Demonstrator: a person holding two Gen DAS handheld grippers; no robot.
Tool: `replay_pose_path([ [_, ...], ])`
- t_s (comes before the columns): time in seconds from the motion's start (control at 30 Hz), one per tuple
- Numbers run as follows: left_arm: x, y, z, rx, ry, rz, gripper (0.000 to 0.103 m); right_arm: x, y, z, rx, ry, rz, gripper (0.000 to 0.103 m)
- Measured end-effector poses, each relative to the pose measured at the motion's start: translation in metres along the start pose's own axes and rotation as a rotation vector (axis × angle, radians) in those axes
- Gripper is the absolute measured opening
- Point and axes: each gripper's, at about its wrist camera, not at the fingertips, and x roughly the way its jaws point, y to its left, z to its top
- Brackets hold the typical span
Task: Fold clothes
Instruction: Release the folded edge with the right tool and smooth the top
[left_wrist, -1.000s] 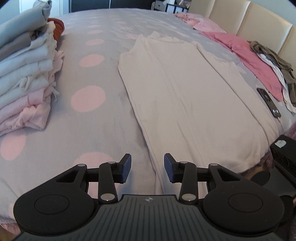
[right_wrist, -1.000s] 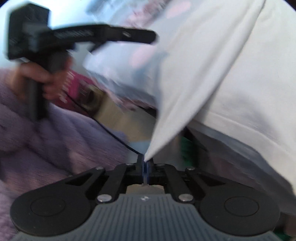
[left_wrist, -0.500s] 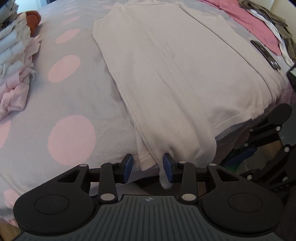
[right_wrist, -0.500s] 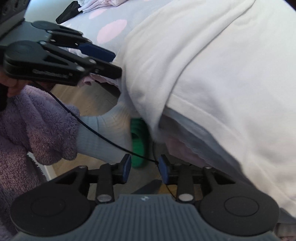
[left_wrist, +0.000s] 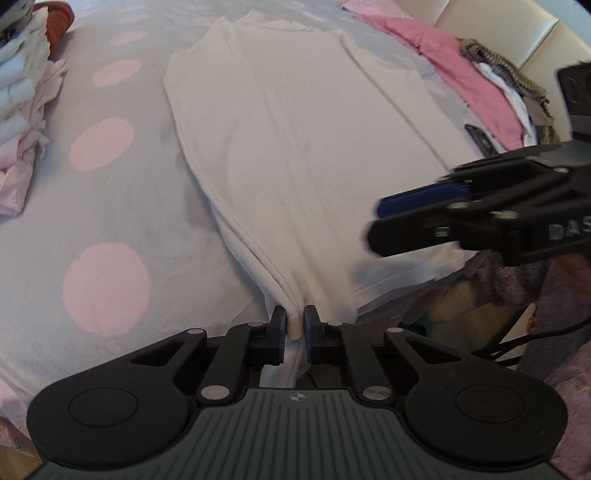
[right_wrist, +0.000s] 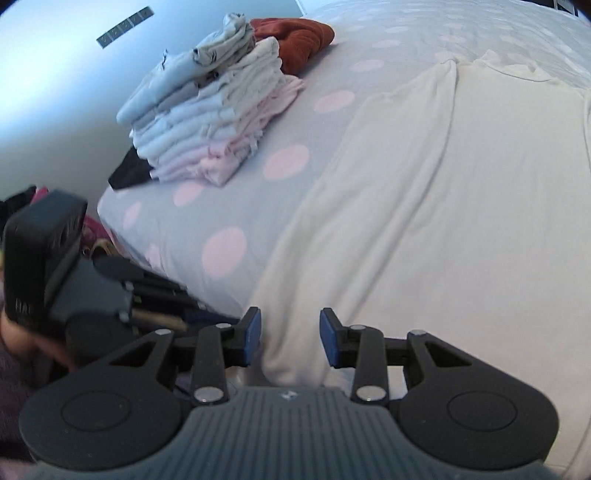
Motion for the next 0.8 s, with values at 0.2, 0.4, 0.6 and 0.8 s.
replay_pose_path([
  [0.2,0.004,-0.012,0.008,0.045,-0.012,-0.025,0.007,0.043,0.008,0.011,0.072,0.078,-0.047,0.039],
  [0.4,0.004,-0.016,0.011,0.074,-0.017,-0.052,0.007,0.049,0.005,0.003,0.097,0.108,-0.056,0.013],
  [0.6,-0.009,-0.014,0.033,0.165,0.022,-0.051,0.021,0.045,-0.008,-0.001,0.126,0.112,-0.043,0.011],
  [0.8,-0.016,0.035,0.087,0.074,-0.028,-0.018,0.032,0.03,-0.024,-0.005,0.167,0.094,-0.025,0.011],
])
